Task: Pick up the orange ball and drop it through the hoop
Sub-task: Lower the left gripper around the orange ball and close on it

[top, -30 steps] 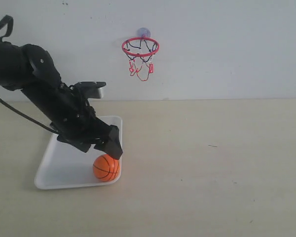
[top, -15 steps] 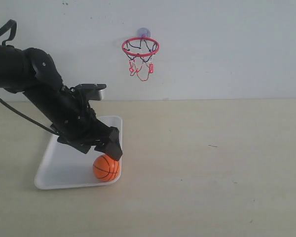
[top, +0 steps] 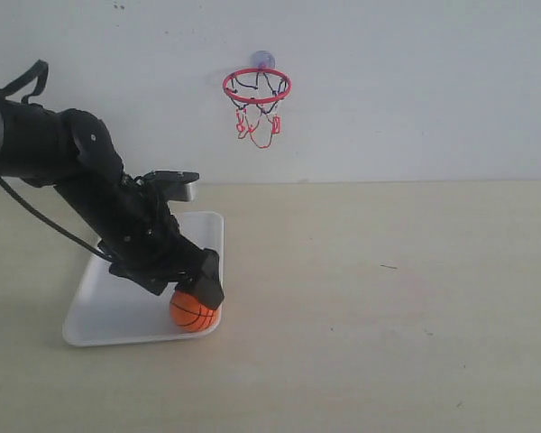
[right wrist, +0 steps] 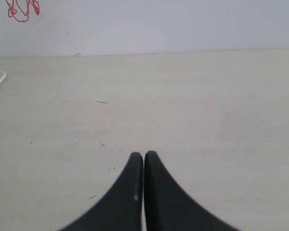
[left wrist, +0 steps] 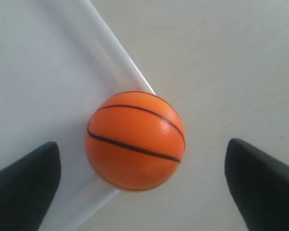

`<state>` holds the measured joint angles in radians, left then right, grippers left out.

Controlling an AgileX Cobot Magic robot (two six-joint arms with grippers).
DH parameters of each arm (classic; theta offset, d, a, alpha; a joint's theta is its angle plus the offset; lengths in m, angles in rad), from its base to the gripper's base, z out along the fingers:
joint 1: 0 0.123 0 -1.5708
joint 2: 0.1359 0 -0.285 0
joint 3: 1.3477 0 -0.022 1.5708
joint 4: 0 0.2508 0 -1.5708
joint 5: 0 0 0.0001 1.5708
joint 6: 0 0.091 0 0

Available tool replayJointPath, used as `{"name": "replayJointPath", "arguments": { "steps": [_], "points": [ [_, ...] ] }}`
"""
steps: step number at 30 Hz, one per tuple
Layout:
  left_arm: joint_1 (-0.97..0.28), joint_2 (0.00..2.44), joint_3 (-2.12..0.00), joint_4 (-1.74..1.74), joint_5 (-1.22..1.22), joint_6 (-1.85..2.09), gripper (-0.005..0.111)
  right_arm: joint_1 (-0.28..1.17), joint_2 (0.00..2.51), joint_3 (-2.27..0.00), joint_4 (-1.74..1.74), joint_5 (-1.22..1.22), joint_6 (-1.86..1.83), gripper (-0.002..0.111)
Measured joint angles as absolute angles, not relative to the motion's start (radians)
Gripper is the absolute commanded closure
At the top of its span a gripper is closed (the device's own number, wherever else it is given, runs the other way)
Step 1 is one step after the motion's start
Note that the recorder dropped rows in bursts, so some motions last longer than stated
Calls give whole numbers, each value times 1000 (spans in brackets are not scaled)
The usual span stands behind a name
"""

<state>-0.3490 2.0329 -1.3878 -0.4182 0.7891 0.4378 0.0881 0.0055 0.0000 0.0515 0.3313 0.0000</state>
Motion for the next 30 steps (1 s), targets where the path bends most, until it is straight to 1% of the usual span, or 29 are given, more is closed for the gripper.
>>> {"name": "replayJointPath", "arguments": {
  "steps": [11,14,16,18,19,21,23,25,30],
  "points": [
    [-349,2069,-1388,-418,758,438,21,88,5,0,51,331,0,109],
    [-349,2069,-1388,-418,756,438,25,88,5,0,51,331,0,109],
    [-349,2069,-1388,-420,754,440,33,88,5,0,51,331,0,109],
    [-349,2069,-1388,-425,754,440,46,88,5,0,51,331,0,109],
    [-349,2069,-1388,-428,754,440,56,88,5,0,51,331,0,109],
    [-349,2069,-1388,-437,754,440,70,88,5,0,51,331,0,109],
    [-349,2069,-1388,-441,750,440,89,88,5,0,51,331,0,109],
    [-349,2069,-1388,-443,750,440,103,88,5,0,51,331,0,109],
    [-349,2069,-1388,-443,745,440,103,88,5,0,51,331,0,109]
  ]
}}
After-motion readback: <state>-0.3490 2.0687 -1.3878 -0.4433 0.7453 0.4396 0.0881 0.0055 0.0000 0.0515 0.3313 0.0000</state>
